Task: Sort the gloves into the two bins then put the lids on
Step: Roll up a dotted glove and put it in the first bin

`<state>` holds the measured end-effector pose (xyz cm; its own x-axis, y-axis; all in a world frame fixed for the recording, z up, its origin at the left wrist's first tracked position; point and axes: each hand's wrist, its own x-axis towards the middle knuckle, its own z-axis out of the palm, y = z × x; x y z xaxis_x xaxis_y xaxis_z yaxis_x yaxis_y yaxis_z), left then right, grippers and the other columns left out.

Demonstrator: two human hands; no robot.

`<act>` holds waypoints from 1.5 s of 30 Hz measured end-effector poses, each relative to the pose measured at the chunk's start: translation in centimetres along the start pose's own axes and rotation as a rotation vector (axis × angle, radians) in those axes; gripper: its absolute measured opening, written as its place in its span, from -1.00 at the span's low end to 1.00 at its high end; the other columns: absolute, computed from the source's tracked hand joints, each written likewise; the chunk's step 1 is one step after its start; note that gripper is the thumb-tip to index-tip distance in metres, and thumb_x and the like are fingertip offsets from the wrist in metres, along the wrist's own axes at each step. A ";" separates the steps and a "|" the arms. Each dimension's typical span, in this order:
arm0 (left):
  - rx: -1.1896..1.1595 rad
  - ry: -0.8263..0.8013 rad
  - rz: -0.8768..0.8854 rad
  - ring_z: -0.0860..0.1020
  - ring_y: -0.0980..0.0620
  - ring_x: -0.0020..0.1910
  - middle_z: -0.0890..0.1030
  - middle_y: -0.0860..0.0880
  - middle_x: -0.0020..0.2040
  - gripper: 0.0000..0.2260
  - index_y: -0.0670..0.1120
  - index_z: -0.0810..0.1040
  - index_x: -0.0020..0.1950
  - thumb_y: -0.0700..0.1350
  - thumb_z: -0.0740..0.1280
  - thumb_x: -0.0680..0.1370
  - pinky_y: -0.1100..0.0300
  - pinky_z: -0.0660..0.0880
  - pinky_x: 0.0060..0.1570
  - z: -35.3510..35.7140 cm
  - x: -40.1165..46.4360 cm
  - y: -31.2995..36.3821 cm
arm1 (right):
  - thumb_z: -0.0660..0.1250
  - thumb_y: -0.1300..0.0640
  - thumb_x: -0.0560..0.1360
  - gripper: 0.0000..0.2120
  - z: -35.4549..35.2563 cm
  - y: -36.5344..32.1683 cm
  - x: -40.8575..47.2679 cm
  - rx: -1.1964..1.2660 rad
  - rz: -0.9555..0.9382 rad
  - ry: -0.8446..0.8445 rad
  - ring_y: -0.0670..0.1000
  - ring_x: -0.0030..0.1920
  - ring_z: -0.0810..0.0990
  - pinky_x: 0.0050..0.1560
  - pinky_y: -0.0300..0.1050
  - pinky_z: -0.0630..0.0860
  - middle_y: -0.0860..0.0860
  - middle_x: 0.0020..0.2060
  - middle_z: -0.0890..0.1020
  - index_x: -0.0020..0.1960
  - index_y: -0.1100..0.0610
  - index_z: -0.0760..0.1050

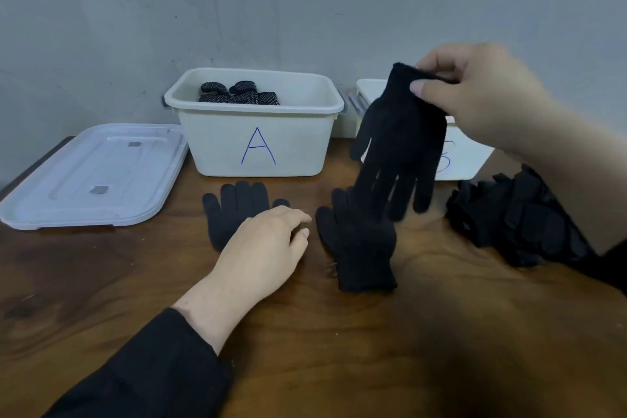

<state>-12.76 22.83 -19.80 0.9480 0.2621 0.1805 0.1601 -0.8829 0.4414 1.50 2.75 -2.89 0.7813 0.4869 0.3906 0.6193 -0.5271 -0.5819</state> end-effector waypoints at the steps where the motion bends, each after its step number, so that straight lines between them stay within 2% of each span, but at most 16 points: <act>1: 0.000 0.012 -0.003 0.47 0.10 0.33 0.51 0.14 0.36 -0.69 0.11 0.48 0.40 0.03 0.17 0.67 0.03 0.40 0.38 0.0 0.0 0.0 | 0.34 0.09 0.60 -0.91 0.4 -0.1 -0.3 0.011 -0.041 0.067 -0.11 -0.18 0.61 -0.06 -0.19 0.53 -0.12 -0.17 0.70 -0.04 -0.05 0.60; 3: 0.001 0.044 0.001 0.47 0.09 0.33 0.51 0.13 0.36 -0.69 0.10 0.48 0.40 0.02 0.17 0.67 0.08 0.39 0.37 0.0 0.0 -0.1 | 0.33 0.08 0.60 -0.88 1.5 0.2 -1.8 0.003 -0.131 0.132 -0.19 -0.17 0.57 -0.09 -0.30 0.46 -0.18 -0.17 0.67 -0.05 -0.12 0.57; 5: 0.002 0.071 0.007 0.47 0.08 0.32 0.52 0.12 0.35 -0.69 0.09 0.49 0.39 0.00 0.17 0.67 0.08 0.40 0.35 0.0 0.1 -0.1 | 0.33 0.11 0.60 -0.84 3.8 1.4 -4.7 -0.033 -0.190 0.091 -0.23 -0.05 0.57 -0.02 -0.40 0.43 -0.21 -0.11 0.66 0.00 -0.17 0.57; 7: 0.003 0.091 0.015 0.49 0.07 0.28 0.54 0.11 0.32 -0.70 0.07 0.50 0.38 -0.01 0.18 0.67 0.07 0.41 0.32 -0.1 0.1 0.0 | 0.36 0.16 0.57 -0.82 6.8 3.7 -8.6 -0.093 -0.220 -0.004 -0.24 -0.01 0.57 0.06 -0.31 0.48 -0.22 -0.08 0.64 0.01 -0.13 0.60; 9: 0.013 0.094 0.030 0.49 0.06 0.27 0.54 0.11 0.30 -0.71 0.07 0.51 0.37 -0.02 0.18 0.66 0.05 0.41 0.31 0.1 0.1 0.1 | 0.40 0.11 0.56 -0.86 9.8 6.1 -12.5 -0.153 -0.255 -0.147 -0.20 0.06 0.58 0.15 -0.22 0.49 -0.22 0.01 0.63 0.07 -0.09 0.63; 11: 0.030 0.082 0.059 0.48 0.07 0.27 0.54 0.12 0.30 -0.71 0.09 0.50 0.37 -0.01 0.18 0.66 0.04 0.39 0.30 0.4 0.1 0.3 | 0.36 -0.03 0.58 -0.81 11.5 7.6 -15.2 -0.180 -0.231 -0.269 -0.28 0.24 0.47 0.32 -0.36 0.33 -0.28 0.20 0.57 0.18 -0.11 0.62; 13: 0.054 0.051 0.100 0.47 0.07 0.27 0.53 0.13 0.30 -0.70 0.11 0.49 0.38 0.00 0.19 0.66 0.05 0.37 0.31 0.8 0.1 0.6 | 0.33 -0.08 0.58 -0.74 11.7 7.9 -16.1 -0.156 -0.187 -0.257 -0.35 0.30 0.38 0.37 -0.49 0.13 -0.30 0.29 0.53 0.23 -0.11 0.62; 19: 0.139 -0.043 0.154 0.40 0.13 0.29 0.46 0.19 0.32 -0.67 0.16 0.44 0.42 0.05 0.18 0.65 0.07 0.26 0.38 2.0 0.2 0.7 | 0.24 -0.16 0.59 -0.67 11.2 7.8 -16.0 -0.112 -0.190 -0.260 -0.35 0.37 0.33 0.37 -0.52 0.05 -0.33 0.30 0.49 0.27 -0.11 0.60; 22: 0.168 -0.034 0.124 0.35 0.13 0.40 0.43 0.19 0.41 -0.63 0.16 0.39 0.48 0.05 0.16 0.66 0.04 0.15 0.49 2.0 0.2 0.6 | 0.25 -0.18 0.57 -0.65 10.1 9.0 -15.4 -0.109 -0.211 -0.283 -0.33 0.38 0.33 0.40 -0.47 0.06 -0.33 0.29 0.47 0.28 -0.11 0.59; 26: 0.193 -0.038 0.094 0.24 0.13 0.49 0.35 0.18 0.50 -0.58 0.17 0.27 0.55 0.00 0.13 0.68 0.03 0.04 0.51 2.1 0.5 0.7 | 0.26 -0.23 0.56 -0.64 9.2 10.3 -14.7 -0.128 -0.239 -0.358 -0.29 0.36 0.35 0.38 -0.20 0.28 -0.36 0.29 0.44 0.28 -0.16 0.58; 30: 0.239 -0.091 0.126 0.23 0.10 0.48 0.33 0.17 0.50 -0.57 0.11 0.30 0.54 -0.08 0.09 0.66 -0.05 0.07 0.52 2.5 1.0 0.7 | 0.23 -0.26 0.56 -0.61 9.5 10.4 -14.7 -0.134 -0.266 -0.334 -0.30 0.35 0.36 0.37 -0.16 0.31 -0.35 0.28 0.44 0.29 -0.14 0.58; 33: 0.242 -0.036 0.167 0.25 0.10 0.44 0.36 0.16 0.45 -0.55 0.08 0.32 0.53 -0.15 0.09 0.63 -0.02 0.10 0.50 2.3 1.5 1.0 | 0.21 -0.27 0.56 -0.58 9.6 10.5 -14.7 -0.137 -0.273 -0.327 -0.30 0.36 0.34 0.38 -0.17 0.30 -0.35 0.29 0.43 0.30 -0.14 0.57; 38: 0.264 -0.082 0.157 0.12 0.06 0.53 0.24 0.09 0.56 -0.54 0.15 0.26 0.56 -0.13 0.10 0.66 -0.06 0.00 0.53 2.8 1.9 0.5 | 0.24 -0.27 0.54 -0.60 9.8 10.8 -14.5 -0.148 -0.286 -0.345 -0.23 0.33 0.40 0.36 -0.12 0.32 -0.32 0.25 0.45 0.28 -0.14 0.58; 40: 0.248 -0.031 0.144 0.15 0.02 0.53 0.27 0.05 0.55 -0.56 0.16 0.34 0.52 -0.13 0.14 0.65 -0.06 0.03 0.51 2.7 1.8 0.3 | 0.24 -0.26 0.53 -0.61 9.9 11.0 -14.3 -0.148 -0.289 -0.343 -0.22 0.30 0.42 0.34 -0.12 0.33 -0.32 0.23 0.46 0.27 -0.14 0.58; 42: 0.183 0.053 0.195 0.27 0.02 0.46 0.38 0.06 0.46 -0.61 0.13 0.46 0.44 -0.13 0.17 0.63 -0.05 0.14 0.45 2.3 1.6 0.5 | 0.24 -0.24 0.54 -0.63 10.0 11.0 -14.0 -0.177 -0.302 -0.328 -0.21 0.24 0.46 0.30 -0.12 0.33 -0.32 0.20 0.48 0.24 -0.13 0.59; 45: 0.042 -0.016 0.397 0.39 0.11 0.30 0.46 0.16 0.28 -0.66 0.10 0.56 0.33 0.02 0.13 0.63 0.00 0.29 0.33 1.7 0.9 1.5 | 0.24 -0.17 0.56 -0.70 10.4 10.6 -13.9 -0.255 -0.347 -0.285 -0.18 0.12 0.49 0.26 -0.12 0.33 -0.27 0.13 0.52 0.16 -0.08 0.62</act>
<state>-11.23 21.11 -20.48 0.9425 -0.1084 0.3162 -0.2087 -0.9298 0.3033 -3.57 -2.36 -21.89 0.4965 0.8147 0.2994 0.8652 -0.4367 -0.2464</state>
